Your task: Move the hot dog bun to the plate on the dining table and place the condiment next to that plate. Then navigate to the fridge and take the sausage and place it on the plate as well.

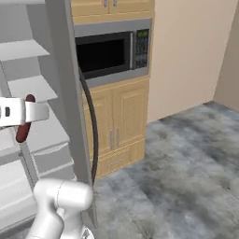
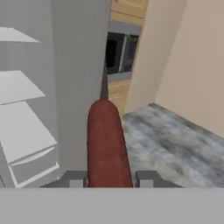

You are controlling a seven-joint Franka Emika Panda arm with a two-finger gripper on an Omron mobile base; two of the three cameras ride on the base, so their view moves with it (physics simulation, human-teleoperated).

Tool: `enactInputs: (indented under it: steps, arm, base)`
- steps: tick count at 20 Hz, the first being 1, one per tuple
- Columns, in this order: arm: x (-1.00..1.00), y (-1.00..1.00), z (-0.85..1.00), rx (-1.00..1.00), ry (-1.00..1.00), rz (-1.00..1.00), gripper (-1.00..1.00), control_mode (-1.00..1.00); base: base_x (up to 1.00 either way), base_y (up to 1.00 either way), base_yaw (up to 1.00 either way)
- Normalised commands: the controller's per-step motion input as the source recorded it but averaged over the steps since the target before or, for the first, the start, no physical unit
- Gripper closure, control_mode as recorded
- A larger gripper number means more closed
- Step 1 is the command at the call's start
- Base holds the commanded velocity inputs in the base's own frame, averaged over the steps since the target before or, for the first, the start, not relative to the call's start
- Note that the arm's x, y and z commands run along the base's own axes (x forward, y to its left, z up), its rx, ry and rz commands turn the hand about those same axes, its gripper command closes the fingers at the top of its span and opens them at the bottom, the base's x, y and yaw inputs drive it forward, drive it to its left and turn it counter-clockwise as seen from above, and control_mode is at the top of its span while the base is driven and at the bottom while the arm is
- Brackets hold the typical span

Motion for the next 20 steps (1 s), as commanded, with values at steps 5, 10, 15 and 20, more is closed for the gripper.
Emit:
enactInputs:
  steps: [5, 10, 15, 20]
  arm:
    - [0.00, 0.00, 0.00, 0.00, 0.00, 0.00, 1.00, 1.00]
    - [0.00, 0.00, 0.00, 0.00, 0.00, 0.00, 1.00, 1.00]
    - [0.00, 0.00, 0.00, 0.00, 0.00, 0.00, 1.00, 1.00]
    - [0.00, 0.00, 0.00, 0.00, 0.00, 0.00, 1.00, 1.00]
  base:
    - [-0.66, -0.14, -0.69]
    - [-0.36, -0.17, -0.79]
    - [-0.11, -0.26, -0.84]
    - [0.00, -0.25, -0.88]
